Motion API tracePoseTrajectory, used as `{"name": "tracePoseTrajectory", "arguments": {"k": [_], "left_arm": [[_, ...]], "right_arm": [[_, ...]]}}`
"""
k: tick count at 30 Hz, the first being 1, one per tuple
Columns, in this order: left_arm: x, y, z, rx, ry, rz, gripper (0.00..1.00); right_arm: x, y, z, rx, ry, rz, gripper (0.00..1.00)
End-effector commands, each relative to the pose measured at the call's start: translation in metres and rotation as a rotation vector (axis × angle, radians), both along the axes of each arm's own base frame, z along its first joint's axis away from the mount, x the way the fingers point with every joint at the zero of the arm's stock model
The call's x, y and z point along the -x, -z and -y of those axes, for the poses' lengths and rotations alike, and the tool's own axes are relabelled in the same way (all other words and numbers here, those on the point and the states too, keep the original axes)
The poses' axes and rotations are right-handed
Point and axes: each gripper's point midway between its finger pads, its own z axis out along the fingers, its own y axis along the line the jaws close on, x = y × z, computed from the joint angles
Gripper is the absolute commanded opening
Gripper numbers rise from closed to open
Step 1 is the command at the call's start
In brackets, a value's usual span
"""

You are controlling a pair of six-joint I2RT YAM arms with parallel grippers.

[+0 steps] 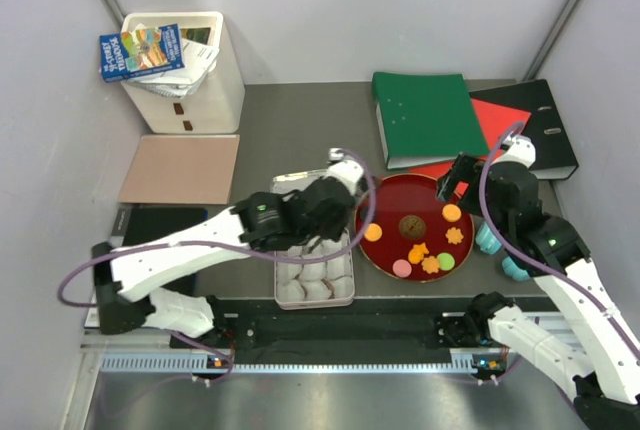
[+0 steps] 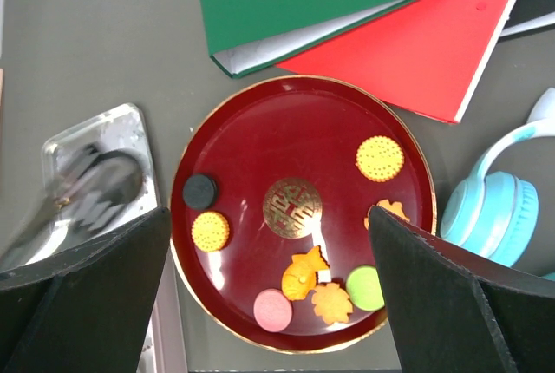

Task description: Pack the cookies

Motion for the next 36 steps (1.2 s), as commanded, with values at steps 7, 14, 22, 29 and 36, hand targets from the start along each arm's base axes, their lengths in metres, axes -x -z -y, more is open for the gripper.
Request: {"name": "tracePoseTrajectory", "arguments": {"k": [7,14,22,29,36], "left_arm": [[0.034,-0.002,-0.096,0.047,-0.245,-0.084,0.31],[0.049,0.009,-0.092,0.049,-0.197,-0.143,0.29],[0.06,0.022,-0.098,0.009,-0.17,-0.186,0.3],[0.066,0.041,-0.088,-0.005,-0.134,-0.232,0.32],[0.067,0.053,-0.087,-0.021,-0.128,-0.247,0.45]], "right_arm": [[-0.019,0.016,-0.021,-0.06,-0.035,-0.014,0.95],[-0.023,0.036,-0.026,-0.045,-0.044,-0.067,0.95],[-0.021,0.048,-0.023,-0.025,-0.042,-0.091,0.95],[-0.019,0.051,-0.023,-0.022,-0.043,-0.099,0.95],[-0.018,0.05,-0.021,-0.016,-0.039,-0.097,0.95]]}}
